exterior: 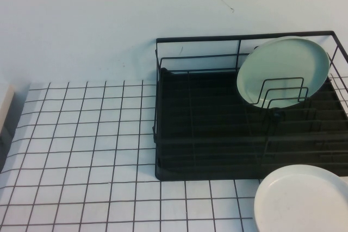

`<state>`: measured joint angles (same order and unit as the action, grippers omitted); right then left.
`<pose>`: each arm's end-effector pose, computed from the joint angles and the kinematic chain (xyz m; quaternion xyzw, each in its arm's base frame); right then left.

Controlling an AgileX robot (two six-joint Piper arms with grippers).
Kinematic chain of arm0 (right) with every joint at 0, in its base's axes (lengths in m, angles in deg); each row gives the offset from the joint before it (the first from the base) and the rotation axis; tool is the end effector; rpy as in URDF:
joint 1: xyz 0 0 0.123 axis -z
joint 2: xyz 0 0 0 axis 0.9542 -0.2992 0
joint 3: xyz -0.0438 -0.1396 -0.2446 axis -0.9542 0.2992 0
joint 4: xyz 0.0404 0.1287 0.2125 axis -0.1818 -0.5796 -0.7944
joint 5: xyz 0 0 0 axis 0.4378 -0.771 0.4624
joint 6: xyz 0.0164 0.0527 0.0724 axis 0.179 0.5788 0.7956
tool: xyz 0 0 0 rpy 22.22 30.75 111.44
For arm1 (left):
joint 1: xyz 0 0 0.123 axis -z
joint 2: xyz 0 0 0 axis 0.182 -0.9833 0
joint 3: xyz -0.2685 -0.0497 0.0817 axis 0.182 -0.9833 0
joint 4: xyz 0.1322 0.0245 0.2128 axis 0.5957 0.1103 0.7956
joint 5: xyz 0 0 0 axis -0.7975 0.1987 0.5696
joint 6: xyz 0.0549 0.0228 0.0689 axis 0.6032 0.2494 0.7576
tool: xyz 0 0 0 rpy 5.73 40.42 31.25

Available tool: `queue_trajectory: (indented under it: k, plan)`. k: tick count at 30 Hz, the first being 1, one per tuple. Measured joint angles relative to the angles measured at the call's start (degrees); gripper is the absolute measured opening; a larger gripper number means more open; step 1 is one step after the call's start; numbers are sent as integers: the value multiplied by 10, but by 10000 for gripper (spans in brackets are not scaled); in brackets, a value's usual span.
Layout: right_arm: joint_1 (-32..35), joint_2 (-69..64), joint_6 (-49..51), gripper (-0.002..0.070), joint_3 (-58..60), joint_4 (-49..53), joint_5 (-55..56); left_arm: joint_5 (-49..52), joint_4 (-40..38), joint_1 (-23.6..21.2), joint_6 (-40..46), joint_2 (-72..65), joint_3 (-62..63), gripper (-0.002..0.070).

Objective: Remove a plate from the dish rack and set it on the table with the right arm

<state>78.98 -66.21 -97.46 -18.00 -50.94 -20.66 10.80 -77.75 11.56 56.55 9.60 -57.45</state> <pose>0.0527 -0.0052 0.1739 -0.0554 0.7972 -0.1030 0.5923 0.0532 -0.0050 0.1789 -0.0121 0.7882 -0.0486 0.6134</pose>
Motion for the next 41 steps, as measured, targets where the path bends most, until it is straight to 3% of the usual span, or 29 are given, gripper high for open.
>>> queue_trajectory:
  k: [10, 19, 41]
  plan:
    - [0, 0, 13, -4, 0, 3, 0, 0, 0, 0, 2, 0, 0, -3]
    - [-11, 0, 83, -4, 0, 4, 0, 0, 0, 0, 2, 0, 0, -3]
    - [-23, 0, 59, -4, 0, 6, 0, 0, 0, 0, 2, 0, 0, -3]
